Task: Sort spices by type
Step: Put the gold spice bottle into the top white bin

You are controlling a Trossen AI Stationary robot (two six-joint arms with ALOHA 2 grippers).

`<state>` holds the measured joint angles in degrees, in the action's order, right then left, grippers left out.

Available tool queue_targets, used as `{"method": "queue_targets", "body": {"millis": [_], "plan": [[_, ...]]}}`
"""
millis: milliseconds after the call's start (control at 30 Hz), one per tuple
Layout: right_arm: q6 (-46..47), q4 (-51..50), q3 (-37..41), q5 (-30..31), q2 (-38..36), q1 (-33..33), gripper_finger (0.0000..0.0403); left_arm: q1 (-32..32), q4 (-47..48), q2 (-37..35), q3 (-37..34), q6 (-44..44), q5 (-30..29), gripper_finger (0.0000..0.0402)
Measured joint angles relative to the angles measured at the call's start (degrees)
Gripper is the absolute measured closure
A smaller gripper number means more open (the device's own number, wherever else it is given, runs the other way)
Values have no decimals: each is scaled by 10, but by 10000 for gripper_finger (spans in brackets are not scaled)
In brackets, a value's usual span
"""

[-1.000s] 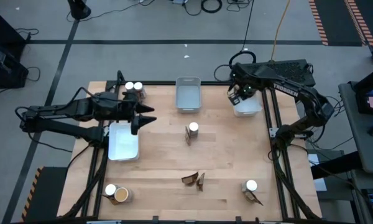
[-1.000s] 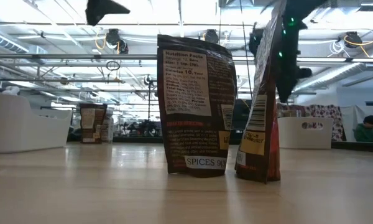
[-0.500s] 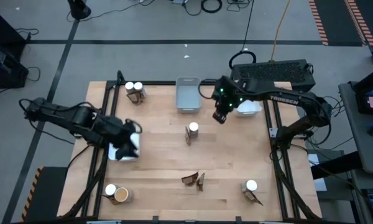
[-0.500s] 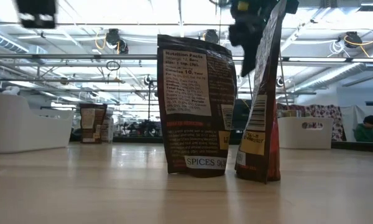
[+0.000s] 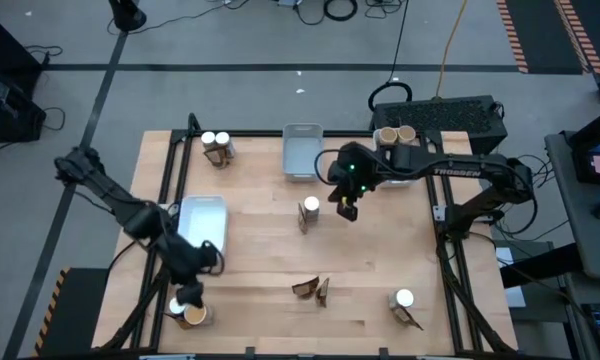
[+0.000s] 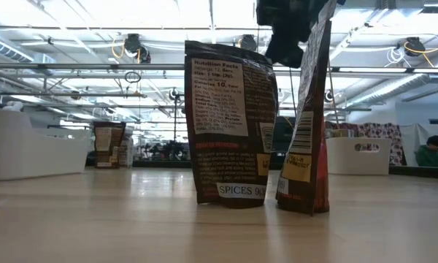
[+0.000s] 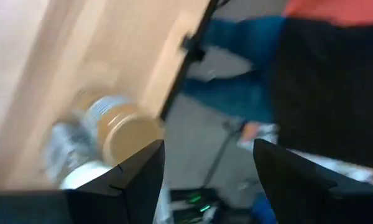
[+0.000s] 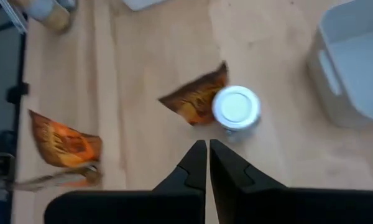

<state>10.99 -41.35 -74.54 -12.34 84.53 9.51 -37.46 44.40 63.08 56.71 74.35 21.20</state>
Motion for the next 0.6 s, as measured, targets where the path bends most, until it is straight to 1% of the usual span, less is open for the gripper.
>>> {"method": "queue_targets", "body": {"millis": [133,233,267,367,467,533,600], "plan": [[81,25,0,6,0,-39,403,-36,57,16,24,-29,-20,153],[142,69,0,8,0,-80,403,-67,75,17,49,-42,-54,153],[159,89,0,8,0,-95,403,-78,83,16,59,-43,-69,153],[218,151,0,10,0,-142,403,-112,116,15,85,-61,-145,153],[285,201,0,53,0,-188,403,-142,132,17,87,-96,-215,153],[323,225,0,88,0,-217,403,-156,139,26,81,-129,-228,153],[355,244,0,129,0,-247,403,-165,143,39,72,-162,-222,153]]}}
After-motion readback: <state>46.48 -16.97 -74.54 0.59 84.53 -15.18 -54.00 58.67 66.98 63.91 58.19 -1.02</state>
